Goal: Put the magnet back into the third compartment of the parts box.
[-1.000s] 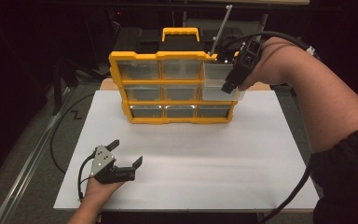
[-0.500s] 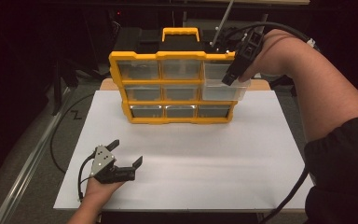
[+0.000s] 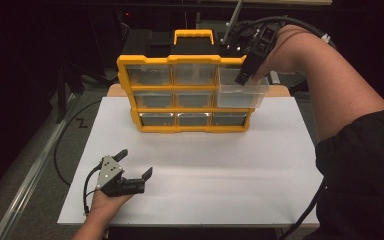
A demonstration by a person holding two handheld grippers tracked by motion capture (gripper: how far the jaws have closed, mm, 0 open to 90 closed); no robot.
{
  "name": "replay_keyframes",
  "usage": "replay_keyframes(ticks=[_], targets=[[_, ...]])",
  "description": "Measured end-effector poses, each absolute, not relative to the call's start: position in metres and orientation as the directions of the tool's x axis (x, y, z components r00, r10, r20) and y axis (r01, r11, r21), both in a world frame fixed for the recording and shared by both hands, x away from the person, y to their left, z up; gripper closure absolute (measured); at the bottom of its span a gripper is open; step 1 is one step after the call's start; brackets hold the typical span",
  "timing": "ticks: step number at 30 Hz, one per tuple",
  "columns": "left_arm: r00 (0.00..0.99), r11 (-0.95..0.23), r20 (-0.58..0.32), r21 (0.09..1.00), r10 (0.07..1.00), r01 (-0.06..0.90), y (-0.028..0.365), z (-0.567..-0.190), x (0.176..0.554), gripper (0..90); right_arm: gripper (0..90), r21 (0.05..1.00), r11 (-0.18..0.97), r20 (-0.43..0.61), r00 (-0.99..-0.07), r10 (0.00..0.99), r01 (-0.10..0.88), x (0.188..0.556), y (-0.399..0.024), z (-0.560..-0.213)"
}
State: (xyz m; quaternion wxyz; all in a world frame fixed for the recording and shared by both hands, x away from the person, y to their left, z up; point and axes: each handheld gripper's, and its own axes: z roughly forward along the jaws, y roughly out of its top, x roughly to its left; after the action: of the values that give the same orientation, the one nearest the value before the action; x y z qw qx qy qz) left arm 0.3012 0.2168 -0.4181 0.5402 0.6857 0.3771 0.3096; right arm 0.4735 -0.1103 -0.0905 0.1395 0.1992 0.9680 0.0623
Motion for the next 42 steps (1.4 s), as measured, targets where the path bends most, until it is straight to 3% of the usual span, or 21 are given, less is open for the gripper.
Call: replay_keyframes(ticks=[35, 39, 42], targets=[[0.527, -0.139, 0.022, 0.973, 0.85, 0.184, 0.216, -0.418, 0.301, 0.3, 64.8, 0.189, 0.881, -0.258, -0.843, 0.472, 0.435, 0.497, -0.113, -0.095], [0.53, -0.142, 0.023, 0.972, 0.847, 0.186, 0.216, -0.419, 0.301, 0.3, 53.1, 0.21, 0.879, -0.259, -0.842, 0.472, 0.428, 0.496, -0.116, -0.092], [0.531, -0.146, 0.025, 0.972, 0.847, 0.187, 0.216, -0.419, 0.302, 0.3, 50.2, 0.209, 0.882, -0.248, -0.849, 0.466, 0.423, 0.492, -0.118, -0.091]])
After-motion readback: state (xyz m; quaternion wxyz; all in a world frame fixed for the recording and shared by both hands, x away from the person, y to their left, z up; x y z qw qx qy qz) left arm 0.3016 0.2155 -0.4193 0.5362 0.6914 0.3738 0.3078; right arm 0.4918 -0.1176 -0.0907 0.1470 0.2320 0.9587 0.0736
